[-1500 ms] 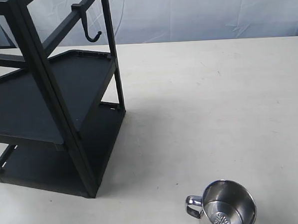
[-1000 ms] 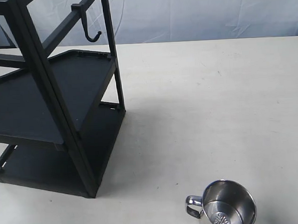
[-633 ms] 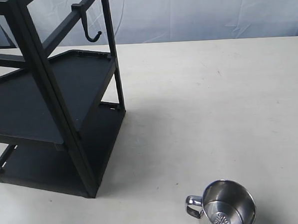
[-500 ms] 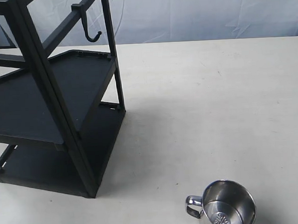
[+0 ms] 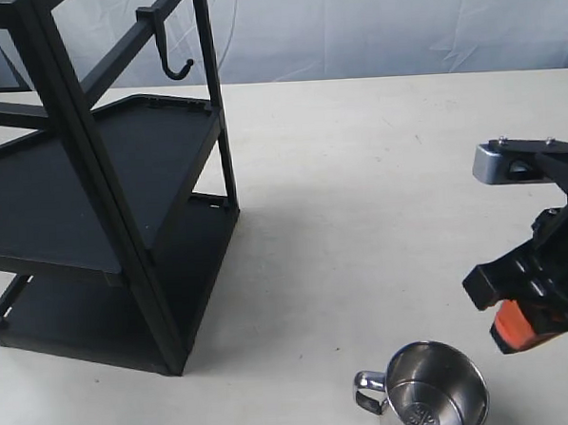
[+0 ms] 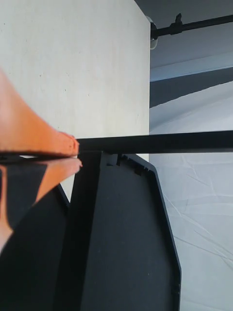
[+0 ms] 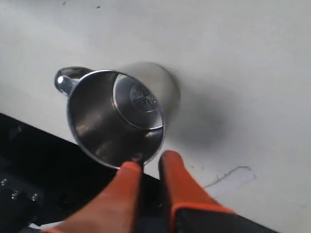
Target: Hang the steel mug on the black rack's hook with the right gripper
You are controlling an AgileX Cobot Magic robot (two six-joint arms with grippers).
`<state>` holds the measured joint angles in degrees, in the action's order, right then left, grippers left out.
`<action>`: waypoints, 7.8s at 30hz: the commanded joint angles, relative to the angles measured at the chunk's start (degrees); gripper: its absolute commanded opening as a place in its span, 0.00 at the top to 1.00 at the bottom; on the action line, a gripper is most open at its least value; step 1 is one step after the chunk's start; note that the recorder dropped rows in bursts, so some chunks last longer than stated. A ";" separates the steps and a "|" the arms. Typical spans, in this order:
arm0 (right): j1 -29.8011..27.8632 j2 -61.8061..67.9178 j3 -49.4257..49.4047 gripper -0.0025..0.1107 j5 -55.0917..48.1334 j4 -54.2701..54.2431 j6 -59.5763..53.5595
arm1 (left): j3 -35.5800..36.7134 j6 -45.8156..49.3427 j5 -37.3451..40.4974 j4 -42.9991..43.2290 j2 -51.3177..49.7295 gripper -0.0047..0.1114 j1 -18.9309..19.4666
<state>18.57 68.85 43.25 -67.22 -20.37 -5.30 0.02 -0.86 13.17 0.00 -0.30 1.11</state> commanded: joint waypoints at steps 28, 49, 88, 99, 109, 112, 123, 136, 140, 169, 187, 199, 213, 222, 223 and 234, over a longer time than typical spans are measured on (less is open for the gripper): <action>4.23 14.37 -9.38 0.50 17.70 -5.62 -3.54 | -0.02 -0.10 0.06 0.00 0.30 0.95 -0.07; 4.24 9.00 -9.38 0.99 37.86 -17.58 -5.26 | -0.02 -0.10 0.06 0.00 0.30 0.95 -0.07; 25.73 10.75 0.64 0.99 85.87 -23.34 -5.63 | -0.02 -0.10 0.06 0.00 0.30 0.95 -0.07; 29.49 12.91 2.39 0.99 86.73 -24.85 -8.25 | -0.02 -0.10 0.06 0.00 0.30 0.95 -0.07; 29.57 12.91 2.39 0.99 83.61 -25.14 -8.25 | -0.02 -0.10 0.06 0.00 0.30 0.95 -0.07; 31.52 12.91 2.23 0.99 84.64 -25.30 -8.72 | -0.02 -0.10 0.06 0.00 0.30 0.95 -0.07; 33.15 12.91 2.13 0.99 86.30 -40.42 -23.57 | -0.02 -0.10 0.06 0.00 0.30 0.95 -0.07; 37.47 14.72 2.13 0.99 91.70 -49.78 -34.04 | -0.02 -0.10 0.06 0.00 0.30 0.95 -0.07; 37.47 14.72 2.13 0.99 90.60 -49.78 -34.14 | -0.02 -0.10 0.06 0.00 0.30 0.95 -0.07; 37.47 4.56 2.13 0.75 79.43 -49.99 -35.90 | -0.02 -0.10 0.06 0.00 0.30 0.95 -0.07; 37.47 -8.58 -4.64 0.99 114.12 -79.58 -90.07 | -0.02 -0.10 0.06 0.00 0.30 0.95 -0.07; 37.47 -8.58 -4.64 0.99 124.47 -79.58 -90.07 | -0.02 -0.10 0.06 0.00 0.30 0.95 -0.07; 18.89 -29.50 -7.58 0.99 99.32 -79.58 -84.75 | -0.02 -0.10 0.06 0.00 0.30 0.95 -0.07; -10.43 -50.79 -21.85 0.99 74.23 -79.58 -84.26 | -0.02 -0.10 0.06 0.00 0.30 0.95 -0.07; -11.26 -51.87 -23.21 0.99 74.25 -79.58 -84.26 | -0.02 -0.10 0.06 0.00 0.30 0.95 -0.07; -12.43 -54.85 -29.18 0.99 70.38 -58.41 -66.09 | -0.02 -0.10 0.06 0.00 0.30 0.95 -0.07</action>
<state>6.97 14.30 14.83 5.95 -95.13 -84.84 0.02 -0.86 13.17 0.00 -0.30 1.11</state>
